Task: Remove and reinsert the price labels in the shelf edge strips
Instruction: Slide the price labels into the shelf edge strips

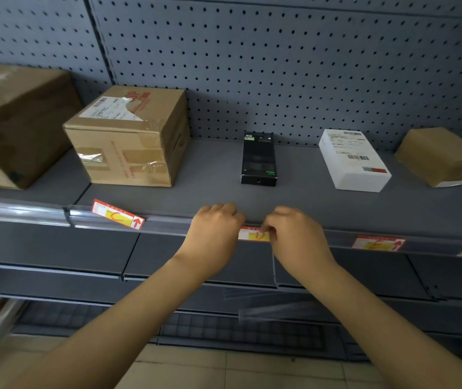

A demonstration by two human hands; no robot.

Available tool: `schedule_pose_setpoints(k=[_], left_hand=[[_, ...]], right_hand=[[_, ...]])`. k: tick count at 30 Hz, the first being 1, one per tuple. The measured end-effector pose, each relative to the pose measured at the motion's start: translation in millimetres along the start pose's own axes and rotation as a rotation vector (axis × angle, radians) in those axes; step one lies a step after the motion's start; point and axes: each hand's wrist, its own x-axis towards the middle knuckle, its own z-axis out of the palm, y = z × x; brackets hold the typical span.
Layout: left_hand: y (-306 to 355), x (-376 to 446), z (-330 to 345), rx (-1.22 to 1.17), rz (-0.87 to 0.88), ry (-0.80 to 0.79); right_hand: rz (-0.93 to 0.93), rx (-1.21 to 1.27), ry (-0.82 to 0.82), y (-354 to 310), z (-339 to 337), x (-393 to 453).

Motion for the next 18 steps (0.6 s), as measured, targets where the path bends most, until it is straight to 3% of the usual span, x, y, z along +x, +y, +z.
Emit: schedule_pose_setpoints(k=[11, 18], left_hand=[[-86.1, -45.8, -28.6, 0.028, -0.179, -0.025], [-170.4, -85.0, -41.5, -0.035, -0.148, -0.059]], right_hand=[[-0.079, 0.189, 0.003, -70.3, 20.3, 25.4], [-0.022, 0.199, 0.013, -148.7, 44.1, 55.6]])
